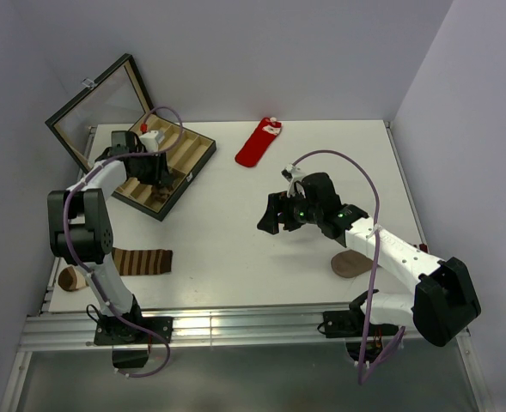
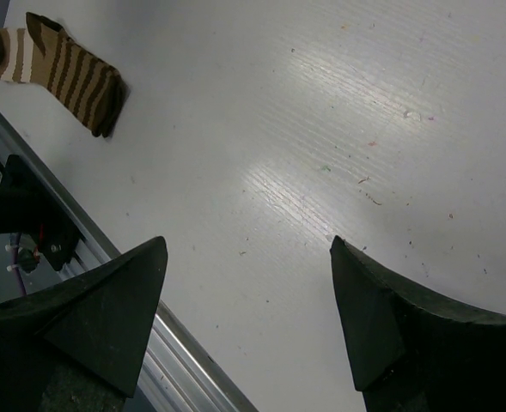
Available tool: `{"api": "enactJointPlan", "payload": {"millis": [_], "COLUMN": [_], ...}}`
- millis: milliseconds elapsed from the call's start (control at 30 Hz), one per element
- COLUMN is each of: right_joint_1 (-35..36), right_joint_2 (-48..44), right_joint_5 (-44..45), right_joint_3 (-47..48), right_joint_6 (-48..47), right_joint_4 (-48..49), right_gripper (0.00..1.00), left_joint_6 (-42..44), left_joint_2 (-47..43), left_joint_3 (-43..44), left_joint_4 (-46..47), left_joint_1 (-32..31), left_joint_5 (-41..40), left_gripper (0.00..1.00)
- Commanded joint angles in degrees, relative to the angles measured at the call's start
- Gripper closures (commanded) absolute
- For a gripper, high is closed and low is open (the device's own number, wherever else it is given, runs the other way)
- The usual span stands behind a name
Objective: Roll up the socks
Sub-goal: Place the sock in the storage box.
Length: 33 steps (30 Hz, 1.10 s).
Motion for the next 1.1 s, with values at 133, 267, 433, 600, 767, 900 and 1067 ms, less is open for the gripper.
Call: {"api": "enactJointPlan", "payload": {"millis": [133,267,433,600,767,900,1067], "right_joint_1": [-0.4,-0.4,-0.4,-0.4,-0.4,-0.4,-0.4], "right_joint_2": [-1.0,-1.0,-2.1,-2.1,-2.2,-1.8,-1.9], "right_joint_5": [-0.7,-0.9,-0.6,-1.2,-0.9,-1.4,-1.4], "right_joint_3": [-0.5,-0.3,-0.9,-1.2,-1.4,-1.5,-1.6], "right_joint_6": [-0.2,-0.2,-0.3,0.0,-0.2,-0.1,-0.2], "right_joint_4": [2.6,2.7,2.6,3.0,3.4,3.6,3.7], "right_gripper": [0.17,0.17,0.17,0.17,0.17,0.17,0.17], "left_joint_6": [0.2,-0.6,0.2,1.9,3.4,3.9,3.4], "left_joint_2": [-5.1,-5.6,-3.6,0.6,2.2,5.0,7.9], "left_joint_3": [-2.9,-2.3,0.0,4.6,6.0,6.5,5.7], "left_joint_4": [1.7,0.3,-3.7,-10.0,-12.3,-14.6,-14.5], "left_joint_1": [-1.6,-3.5,-3.5,-3.5,-3.8,-3.8,-3.8], "left_joint_5": [-8.9,-1.2,3.3,4.9,8.4,7.7,2.7], "left_gripper": [0.99,1.0,1.0,1.0,1.0,1.0,1.0]}}
